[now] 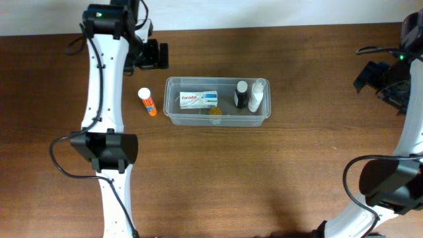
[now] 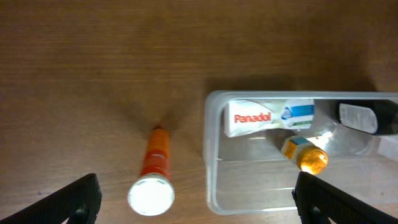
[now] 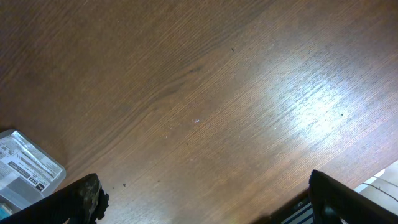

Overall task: Pack container
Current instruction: 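Release the jar and move the left gripper up over the orange tube, then lower the left gripper around the orange tube and close on it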

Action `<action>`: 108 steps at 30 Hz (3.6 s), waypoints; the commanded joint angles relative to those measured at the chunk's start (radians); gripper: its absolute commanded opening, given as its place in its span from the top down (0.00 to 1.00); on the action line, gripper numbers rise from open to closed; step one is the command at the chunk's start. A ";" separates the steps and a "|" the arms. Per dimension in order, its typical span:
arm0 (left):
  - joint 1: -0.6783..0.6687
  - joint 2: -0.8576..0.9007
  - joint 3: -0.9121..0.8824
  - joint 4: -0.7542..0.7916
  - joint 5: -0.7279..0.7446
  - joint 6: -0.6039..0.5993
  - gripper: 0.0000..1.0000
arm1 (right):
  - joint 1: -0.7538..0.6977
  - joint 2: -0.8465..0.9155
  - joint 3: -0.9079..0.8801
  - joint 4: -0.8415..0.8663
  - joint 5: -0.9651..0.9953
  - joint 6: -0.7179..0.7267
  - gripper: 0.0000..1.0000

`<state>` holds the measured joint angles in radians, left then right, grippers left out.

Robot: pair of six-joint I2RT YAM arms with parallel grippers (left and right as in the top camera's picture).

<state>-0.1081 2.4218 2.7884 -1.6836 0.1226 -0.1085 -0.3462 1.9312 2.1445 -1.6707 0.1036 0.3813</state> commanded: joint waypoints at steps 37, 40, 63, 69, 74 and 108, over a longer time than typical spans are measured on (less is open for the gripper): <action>0.063 -0.006 -0.296 -0.005 0.024 0.019 0.01 | -0.001 0.002 -0.003 0.003 -0.002 -0.007 0.02; 0.063 -0.006 -0.301 -0.005 0.042 0.020 0.01 | -0.001 0.002 -0.003 0.003 -0.002 -0.007 0.01; 0.063 -0.007 -0.366 -0.005 -0.016 0.019 0.01 | -0.001 0.002 -0.003 0.003 -0.002 -0.007 0.02; 0.063 -0.007 -0.366 -0.005 -0.045 0.019 0.01 | -0.001 0.002 -0.003 0.003 -0.002 -0.007 0.02; 0.063 -0.007 -0.366 -0.005 -0.045 0.020 0.01 | -0.001 0.002 -0.003 0.003 -0.002 -0.007 0.02; 0.063 -0.007 -0.366 0.045 -0.071 0.027 0.39 | -0.001 0.002 -0.003 0.003 -0.002 -0.007 0.02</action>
<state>-0.0471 2.4218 2.4252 -1.6428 0.0658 -0.0937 -0.3462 1.9312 2.1445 -1.6707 0.1036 0.3801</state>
